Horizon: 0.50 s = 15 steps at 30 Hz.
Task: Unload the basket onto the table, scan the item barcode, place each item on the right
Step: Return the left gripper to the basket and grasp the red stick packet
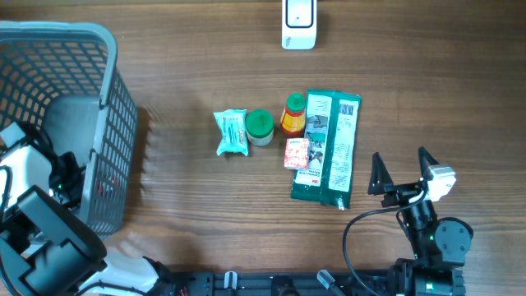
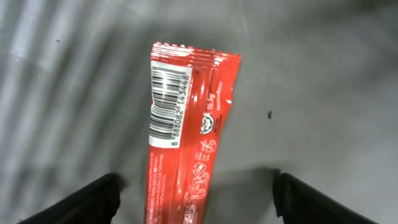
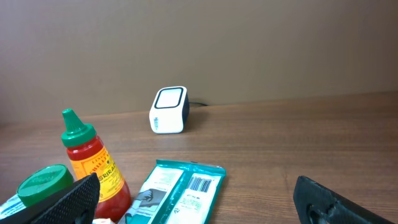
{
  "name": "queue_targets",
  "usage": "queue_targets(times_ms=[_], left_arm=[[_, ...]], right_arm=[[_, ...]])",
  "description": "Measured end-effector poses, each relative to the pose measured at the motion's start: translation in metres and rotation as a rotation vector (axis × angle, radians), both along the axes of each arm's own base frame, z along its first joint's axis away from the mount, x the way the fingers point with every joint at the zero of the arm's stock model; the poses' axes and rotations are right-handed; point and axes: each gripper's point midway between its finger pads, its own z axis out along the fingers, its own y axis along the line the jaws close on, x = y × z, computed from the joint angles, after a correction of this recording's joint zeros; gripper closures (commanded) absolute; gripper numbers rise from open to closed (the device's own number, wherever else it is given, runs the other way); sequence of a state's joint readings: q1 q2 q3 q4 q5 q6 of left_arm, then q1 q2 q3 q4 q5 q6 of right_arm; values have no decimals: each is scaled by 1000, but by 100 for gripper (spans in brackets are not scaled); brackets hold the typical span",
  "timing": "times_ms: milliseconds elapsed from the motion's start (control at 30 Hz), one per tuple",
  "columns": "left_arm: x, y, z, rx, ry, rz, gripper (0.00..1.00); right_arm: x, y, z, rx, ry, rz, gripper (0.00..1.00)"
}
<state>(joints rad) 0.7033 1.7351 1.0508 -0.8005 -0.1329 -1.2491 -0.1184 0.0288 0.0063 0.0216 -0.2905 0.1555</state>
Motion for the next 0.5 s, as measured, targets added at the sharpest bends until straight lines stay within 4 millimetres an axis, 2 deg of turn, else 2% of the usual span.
queue_targets(times_ms=[333,433,500], left_arm=[[-1,-10,-4,72,74,-139,29],[-2,-11,-5,88,82,-154,24],[-1,-12,-5,89,79,-163,25]], right_arm=[[0,0,0,0,0,0,0],[0,0,0,0,0,0,0],[0,0,0,0,0,0,0]])
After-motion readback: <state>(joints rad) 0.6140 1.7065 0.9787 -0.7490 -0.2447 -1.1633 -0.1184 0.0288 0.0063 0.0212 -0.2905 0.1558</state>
